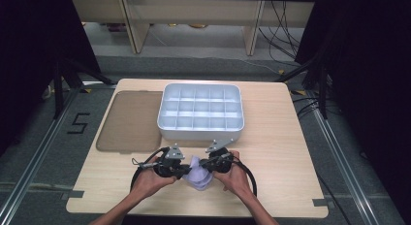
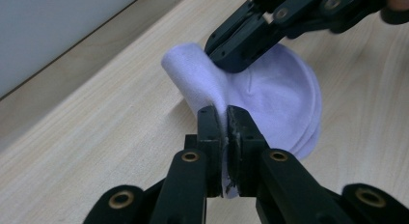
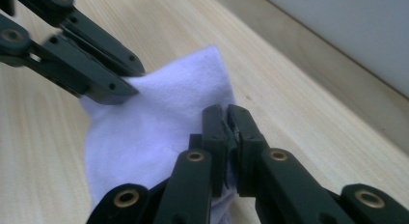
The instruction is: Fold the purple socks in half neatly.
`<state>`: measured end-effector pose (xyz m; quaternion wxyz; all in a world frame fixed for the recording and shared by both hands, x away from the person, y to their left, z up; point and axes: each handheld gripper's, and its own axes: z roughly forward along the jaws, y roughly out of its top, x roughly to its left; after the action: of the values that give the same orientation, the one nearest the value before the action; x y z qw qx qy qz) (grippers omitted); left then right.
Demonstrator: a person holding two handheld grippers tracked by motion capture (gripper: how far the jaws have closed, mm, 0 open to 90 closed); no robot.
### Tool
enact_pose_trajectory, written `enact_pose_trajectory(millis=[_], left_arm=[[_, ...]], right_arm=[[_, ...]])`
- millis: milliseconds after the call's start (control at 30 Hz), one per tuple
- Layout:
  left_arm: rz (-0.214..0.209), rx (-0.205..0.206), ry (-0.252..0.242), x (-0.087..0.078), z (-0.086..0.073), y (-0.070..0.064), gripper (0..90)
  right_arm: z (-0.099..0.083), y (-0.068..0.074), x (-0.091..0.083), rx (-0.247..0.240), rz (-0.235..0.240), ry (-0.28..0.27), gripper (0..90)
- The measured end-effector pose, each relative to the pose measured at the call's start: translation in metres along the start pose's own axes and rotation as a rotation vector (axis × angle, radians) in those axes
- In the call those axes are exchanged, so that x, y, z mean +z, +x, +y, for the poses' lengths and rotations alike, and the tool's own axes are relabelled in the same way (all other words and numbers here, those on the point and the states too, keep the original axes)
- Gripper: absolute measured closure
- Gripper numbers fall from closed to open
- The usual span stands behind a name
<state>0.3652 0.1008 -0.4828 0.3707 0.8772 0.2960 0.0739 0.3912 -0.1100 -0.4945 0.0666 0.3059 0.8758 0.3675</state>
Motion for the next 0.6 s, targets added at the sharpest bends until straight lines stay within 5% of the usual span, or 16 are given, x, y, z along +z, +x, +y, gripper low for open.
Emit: enact_pose_trajectory(millis=[300, 600], left_arm=[[0.008, 0.005, -0.002, -0.003, 0.0, 0.001, 84.2], [0.028, 0.039, -0.014, -0.005, 0.005, -0.008, 84.0]], right_arm=[[-0.008, 0.009, -0.029, -0.005, 0.026, -0.03, 85.6], [-0.019, 0.013, -0.011, 0.017, 0.047, 0.03, 86.3]])
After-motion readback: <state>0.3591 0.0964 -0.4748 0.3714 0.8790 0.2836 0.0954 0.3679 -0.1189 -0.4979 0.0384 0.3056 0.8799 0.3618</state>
